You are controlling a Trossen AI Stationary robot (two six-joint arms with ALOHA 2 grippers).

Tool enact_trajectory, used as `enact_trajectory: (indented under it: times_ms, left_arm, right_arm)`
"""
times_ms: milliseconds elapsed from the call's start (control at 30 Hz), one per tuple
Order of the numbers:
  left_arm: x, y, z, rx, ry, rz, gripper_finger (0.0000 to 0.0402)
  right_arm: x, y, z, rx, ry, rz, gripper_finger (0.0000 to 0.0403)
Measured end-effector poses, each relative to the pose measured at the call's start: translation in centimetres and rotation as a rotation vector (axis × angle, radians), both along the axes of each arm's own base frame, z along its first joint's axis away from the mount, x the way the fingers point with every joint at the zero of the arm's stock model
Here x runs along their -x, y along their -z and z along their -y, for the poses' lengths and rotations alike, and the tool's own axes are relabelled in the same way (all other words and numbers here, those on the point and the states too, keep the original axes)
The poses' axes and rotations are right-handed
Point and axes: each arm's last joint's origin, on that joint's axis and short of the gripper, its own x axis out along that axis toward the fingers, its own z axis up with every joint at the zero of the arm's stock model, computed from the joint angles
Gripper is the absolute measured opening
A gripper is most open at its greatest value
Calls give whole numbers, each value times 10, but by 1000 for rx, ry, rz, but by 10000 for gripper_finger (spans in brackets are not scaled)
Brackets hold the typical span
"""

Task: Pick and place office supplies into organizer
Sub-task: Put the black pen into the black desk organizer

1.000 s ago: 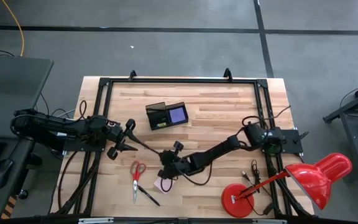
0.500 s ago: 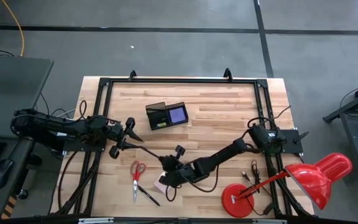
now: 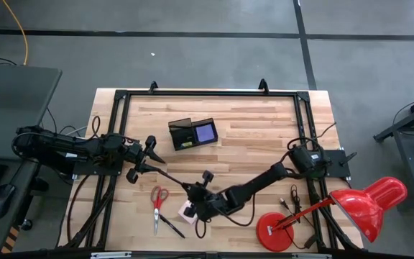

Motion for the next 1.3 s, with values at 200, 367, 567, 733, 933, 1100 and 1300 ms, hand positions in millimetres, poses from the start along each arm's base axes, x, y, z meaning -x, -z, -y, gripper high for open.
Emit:
enact_trajectory:
  times_ms: [200,367,567,733,933,1100,1300]
  left_arm:
    - [0,0,0,0,0,0,138]
    - [0,0,0,0,0,0,138]
    - [0,0,0,7,0,-3,138]
    - [0,1,0,30,0,-17,138]
    - [0,1,0,34,-13,-19,138]
    - [0,1,0,35,-17,-19,138]
    - [0,1,-1,36,-23,-17,138]
  right_arm:
    - [6,-13,-7,19,32,41,14]
    - [8,-15,-9,36,59,54,19]
    - [6,-18,-9,64,60,68,13]
    - [6,-19,-10,60,59,79,17]
    - [4,-20,-6,57,66,86,14]
    - [0,-22,-2,81,60,92,17]
    - [-4,-22,5,56,32,87,14]
